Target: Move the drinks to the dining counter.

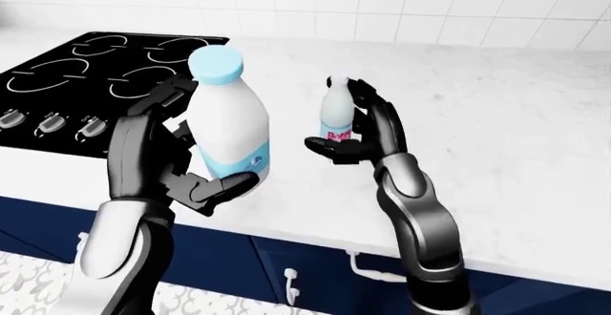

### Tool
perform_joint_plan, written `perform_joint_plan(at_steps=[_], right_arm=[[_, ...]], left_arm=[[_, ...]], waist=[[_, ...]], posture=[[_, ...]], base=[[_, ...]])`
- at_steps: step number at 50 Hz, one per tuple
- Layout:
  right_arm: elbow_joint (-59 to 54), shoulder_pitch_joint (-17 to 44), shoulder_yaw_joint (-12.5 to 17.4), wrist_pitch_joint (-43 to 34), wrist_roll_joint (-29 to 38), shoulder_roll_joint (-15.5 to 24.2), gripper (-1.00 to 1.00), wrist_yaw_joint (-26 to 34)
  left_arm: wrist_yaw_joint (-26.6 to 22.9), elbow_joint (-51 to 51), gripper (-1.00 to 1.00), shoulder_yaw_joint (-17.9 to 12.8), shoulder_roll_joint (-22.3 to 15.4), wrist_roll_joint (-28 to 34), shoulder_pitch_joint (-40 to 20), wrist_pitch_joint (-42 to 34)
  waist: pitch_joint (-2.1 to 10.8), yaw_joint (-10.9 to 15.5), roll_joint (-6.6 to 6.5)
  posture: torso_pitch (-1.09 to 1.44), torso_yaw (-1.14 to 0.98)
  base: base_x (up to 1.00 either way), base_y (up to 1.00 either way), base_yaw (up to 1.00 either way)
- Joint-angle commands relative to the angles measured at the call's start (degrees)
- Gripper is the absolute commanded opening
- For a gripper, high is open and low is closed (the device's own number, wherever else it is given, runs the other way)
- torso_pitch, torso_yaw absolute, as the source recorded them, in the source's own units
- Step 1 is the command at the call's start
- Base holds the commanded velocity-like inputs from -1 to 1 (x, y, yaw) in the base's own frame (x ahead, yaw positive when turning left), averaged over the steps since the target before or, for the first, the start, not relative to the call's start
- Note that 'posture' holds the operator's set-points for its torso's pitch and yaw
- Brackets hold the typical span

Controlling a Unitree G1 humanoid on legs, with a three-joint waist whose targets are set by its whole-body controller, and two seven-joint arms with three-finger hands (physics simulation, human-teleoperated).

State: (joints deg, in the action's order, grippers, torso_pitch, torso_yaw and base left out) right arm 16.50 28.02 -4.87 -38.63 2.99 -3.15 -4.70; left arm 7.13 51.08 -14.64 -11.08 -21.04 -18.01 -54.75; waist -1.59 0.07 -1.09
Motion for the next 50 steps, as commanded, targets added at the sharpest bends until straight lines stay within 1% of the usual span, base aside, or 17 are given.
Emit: perform_joint_plan(at_steps=[1, 4, 7, 15, 24, 25, 29, 32, 36, 38, 39, 41, 42, 43, 44, 46, 50], right_arm=[[0.27, 1.45, -0.50, 3.57, 1.79, -0.44, 0.14, 0.64], [0.39, 1.72, -0.44, 3.15, 2.73, -0.93, -0.29, 1.23], [1.54, 2.17, -0.37, 1.97, 3.26, -1.25, -1.00, 1.66], [8.26, 1.61, -0.54, -2.14, 3.86, -1.32, -1.00, 3.00], [12.90, 3.92, 0.12, -6.04, 1.75, -1.23, -1.00, 3.09], [15.31, 4.67, -1.06, -7.66, 2.29, -1.24, -1.00, 3.13], [15.51, 4.44, -1.47, -7.63, 2.94, -1.40, -1.00, 3.49], [15.50, 4.22, -1.53, -7.48, 3.16, -1.59, -1.00, 3.69], [15.16, 3.87, -1.58, -6.78, 3.32, -1.93, -1.00, 3.79], [14.96, 3.77, -1.56, -6.48, 3.34, -2.02, -1.00, 3.82], [15.18, 3.78, -1.66, -6.69, 3.41, -2.08, -1.00, 3.81], [15.65, 3.94, -1.77, -7.16, 3.50, -2.17, -1.00, 3.89], [15.83, 4.07, -1.83, -7.40, 3.59, -2.22, -1.00, 3.91], [15.98, 4.12, -1.97, -7.59, 3.72, -2.24, -1.00, 3.92], [15.86, 4.07, -1.94, -7.41, 3.71, -2.24, -1.00, 3.98], [15.92, 4.00, -1.91, -7.35, 3.78, -2.26, -1.00, 4.07], [16.37, 3.99, -2.17, -7.44, 4.05, -2.27, -1.00, 4.27]], left_arm=[[0.02, 1.80, -1.00, -0.40, -0.43, -0.28, -1.28, 1.94], [-0.07, 1.74, -1.00, -0.54, -0.52, -0.38, -1.26, 2.00], [-0.10, 1.70, -1.00, -0.51, -0.62, -0.40, -1.24, 2.10], [-1.41, 0.97, -1.00, 0.84, 0.04, 1.75, 0.46, 4.55], [-0.48, 2.67, -1.00, -1.56, -1.10, -0.27, -2.83, 0.54], [0.20, 3.69, -1.00, -2.75, -1.52, -1.70, -4.34, -1.61], [0.95, 3.95, -1.00, -3.10, -2.02, -3.14, -3.96, -1.70], [1.45, 4.20, -1.00, -3.14, -2.26, -3.81, -3.88, -1.84], [2.04, 4.17, -1.00, -2.88, -2.46, -4.52, -3.67, -1.58], [2.29, 4.25, -1.00, -2.94, -2.52, -4.91, -3.60, -1.52], [2.40, 4.32, -1.00, -2.89, -2.58, -5.05, -3.62, -1.54], [2.05, 3.56, -1.00, -2.59, -2.70, -4.69, -3.04, -0.17], [2.29, 3.80, -1.00, -2.88, -2.80, -5.07, -3.42, -0.79], [2.39, 3.84, -1.00, -2.95, -2.86, -5.21, -3.48, -0.91], [2.43, 3.84, -1.00, -2.95, -2.91, -5.26, -3.46, -0.90], [2.48, 3.83, -1.00, -2.91, -2.99, -5.36, -3.35, -0.80], [2.40, 3.60, -1.00, -2.59, -3.00, -5.16, -2.87, -0.06]], waist=[[1.22, 0.02, -0.24], [1.26, 0.00, -0.29], [1.31, 0.03, -0.31], [1.23, 0.16, -0.22], [0.97, 0.08, -0.18], [2.14, -0.04, -0.66], [1.07, -0.55, 2.39], [1.42, -1.01, 2.57], [0.14, -1.49, 0.56], [0.06, -1.67, -1.38], [0.30, -1.81, -2.87], [1.75, -1.48, -8.49], [0.27, -1.20, -4.27], [0.49, -1.10, -4.94], [1.00, -0.64, -4.46], [1.53, -0.52, -2.86], [0.43, -0.26, -0.26]], posture=[[0.00, 0.00], [0.00, 0.00], [0.00, 0.00], [0.00, 0.00], [0.00, 0.00], [0.00, 0.00], [0.00, 0.00], [0.00, 0.00], [0.00, 0.00], [0.00, 0.00], [0.00, 0.00], [0.00, 0.00], [0.00, 0.00], [0.00, 0.00], [0.00, 0.00], [0.00, 0.00], [0.00, 0.00]], base=[[0.00, 0.00, 0.00], [0.00, 0.00, 0.00], [0.00, 0.00, 0.00], [0.00, 0.00, 0.00], [0.00, 0.00, 0.00], [0.00, 0.18, 0.00], [0.00, 0.51, 0.00], [0.00, 0.68, 0.00], [0.00, 0.67, 0.00], [0.00, 0.67, 0.00], [0.00, 0.69, 0.00], [-0.03, 0.68, 0.00], [-0.12, 0.68, 0.00], [-0.12, 0.68, 0.00], [-0.13, 0.68, 0.00], [-0.14, 0.68, 0.00], [-0.13, 0.73, 0.00]])
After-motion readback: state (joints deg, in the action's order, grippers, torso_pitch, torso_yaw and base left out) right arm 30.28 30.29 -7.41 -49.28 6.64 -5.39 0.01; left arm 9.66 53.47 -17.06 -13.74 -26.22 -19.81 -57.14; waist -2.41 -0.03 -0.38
